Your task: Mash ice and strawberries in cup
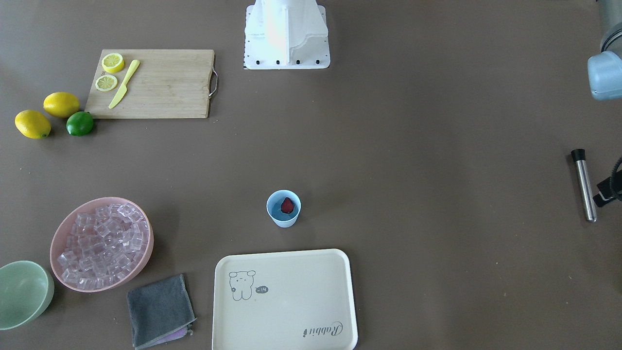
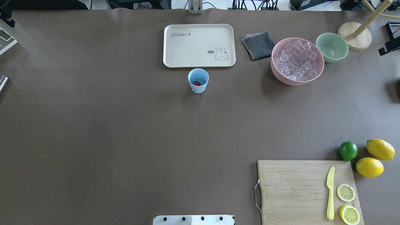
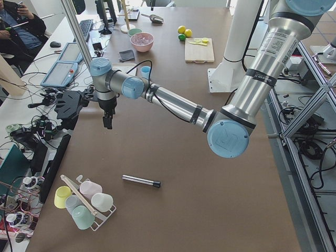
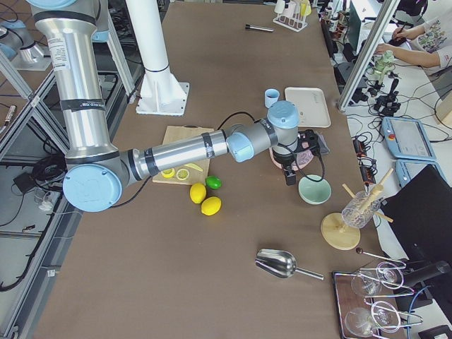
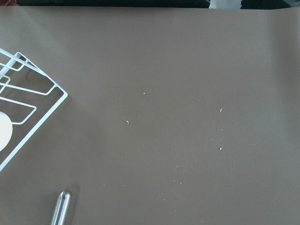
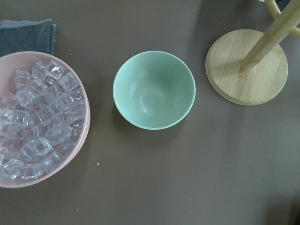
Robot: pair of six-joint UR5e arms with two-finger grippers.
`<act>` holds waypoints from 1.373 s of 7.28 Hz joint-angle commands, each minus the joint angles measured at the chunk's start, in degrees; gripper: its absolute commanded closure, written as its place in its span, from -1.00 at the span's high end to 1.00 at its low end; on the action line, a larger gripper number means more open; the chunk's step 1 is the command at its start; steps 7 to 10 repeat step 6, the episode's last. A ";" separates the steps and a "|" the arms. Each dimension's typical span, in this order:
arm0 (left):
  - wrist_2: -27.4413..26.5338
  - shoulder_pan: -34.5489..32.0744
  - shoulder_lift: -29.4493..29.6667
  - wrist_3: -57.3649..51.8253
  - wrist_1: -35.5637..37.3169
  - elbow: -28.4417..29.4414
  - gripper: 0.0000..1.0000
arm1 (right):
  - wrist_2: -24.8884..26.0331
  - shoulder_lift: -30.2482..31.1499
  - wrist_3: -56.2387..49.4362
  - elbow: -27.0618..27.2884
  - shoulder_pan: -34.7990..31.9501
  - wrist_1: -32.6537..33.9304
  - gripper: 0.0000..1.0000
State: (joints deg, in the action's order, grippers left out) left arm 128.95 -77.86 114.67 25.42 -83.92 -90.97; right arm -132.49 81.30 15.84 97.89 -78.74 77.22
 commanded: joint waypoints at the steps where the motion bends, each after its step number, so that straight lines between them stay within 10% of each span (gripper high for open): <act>1: -0.01 0.52 0.03 -0.11 1.84 -1.85 0.96 | 1.52 -0.53 -0.02 -0.51 0.16 -0.48 1.00; 10: 1.03 0.52 0.12 -0.11 -0.45 -0.87 0.96 | 3.82 -0.70 -0.02 0.37 0.07 -0.84 1.00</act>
